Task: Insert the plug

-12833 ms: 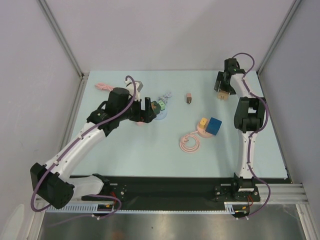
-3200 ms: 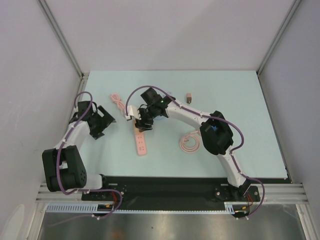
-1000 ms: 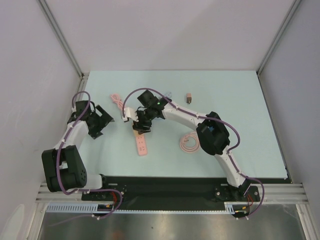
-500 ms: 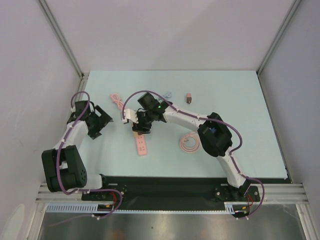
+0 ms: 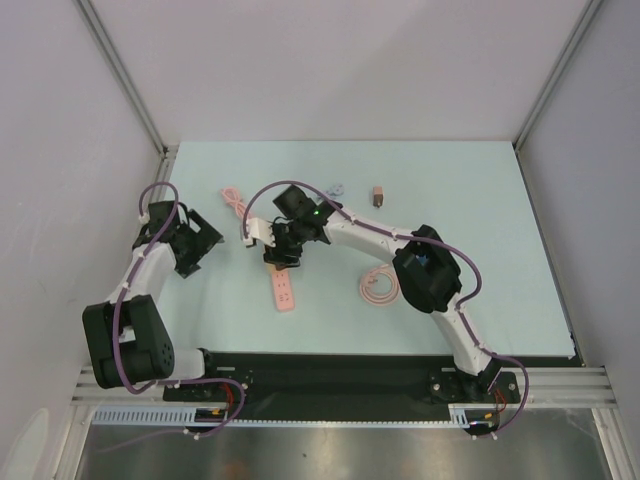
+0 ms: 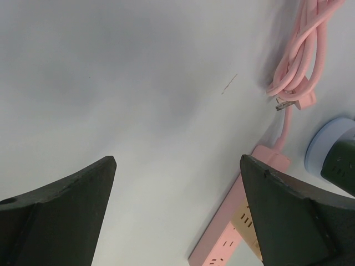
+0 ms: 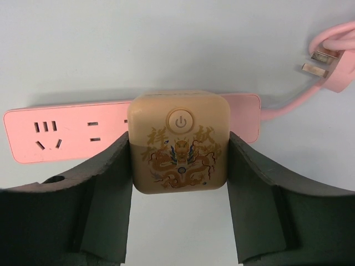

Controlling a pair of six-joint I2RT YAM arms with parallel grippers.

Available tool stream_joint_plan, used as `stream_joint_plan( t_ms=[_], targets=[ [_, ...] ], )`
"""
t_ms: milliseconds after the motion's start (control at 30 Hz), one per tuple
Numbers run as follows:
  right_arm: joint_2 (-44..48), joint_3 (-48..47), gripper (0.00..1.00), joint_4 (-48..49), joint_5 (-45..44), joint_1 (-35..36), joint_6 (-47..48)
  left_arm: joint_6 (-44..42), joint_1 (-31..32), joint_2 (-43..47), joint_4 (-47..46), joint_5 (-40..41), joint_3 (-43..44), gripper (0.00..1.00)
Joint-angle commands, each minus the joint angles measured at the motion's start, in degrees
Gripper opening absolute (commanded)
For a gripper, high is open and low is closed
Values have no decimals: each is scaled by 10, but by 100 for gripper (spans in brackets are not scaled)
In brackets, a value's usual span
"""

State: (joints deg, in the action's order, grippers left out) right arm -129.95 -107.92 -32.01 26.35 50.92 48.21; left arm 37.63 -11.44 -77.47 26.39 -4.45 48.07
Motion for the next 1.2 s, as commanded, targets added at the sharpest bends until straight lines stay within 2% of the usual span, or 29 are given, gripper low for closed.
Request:
stream_joint_plan(
  t_ms=[0,167,200,267,367,500,567,600,800,1033,1167],
  targets=[
    [-97,66,0,-82,-91,16,7,1,-5,19,2,14,13,100],
    [-82,78,0,-60,-86,9,-10,-1,-6,19,2,15,17,100],
    [-75,82,14,-50,-86,9,-15,-3,-5,19,2,14,17,100],
    [-60,82,32,-35,-91,6,-21,-4,-5,20,2,15,17,100],
    [-34,82,39,-12,-87,0,-29,-4,-5,19,2,15,17,100],
    [-3,77,58,9,-96,-6,-38,-5,-5,16,2,15,17,100],
    [11,79,64,22,-106,-8,-40,-9,-5,14,-2,2,18,100],
    [27,80,74,29,-109,-8,-38,-10,-5,13,-3,0,19,100],
    [64,69,99,41,-112,-7,-27,-12,-5,12,-9,-10,18,100],
    [132,78,100,40,-131,5,-36,-21,-5,17,-16,-34,18,100],
    [208,150,100,64,-148,0,-91,-48,-5,7,-25,-130,31,100]
  ],
)
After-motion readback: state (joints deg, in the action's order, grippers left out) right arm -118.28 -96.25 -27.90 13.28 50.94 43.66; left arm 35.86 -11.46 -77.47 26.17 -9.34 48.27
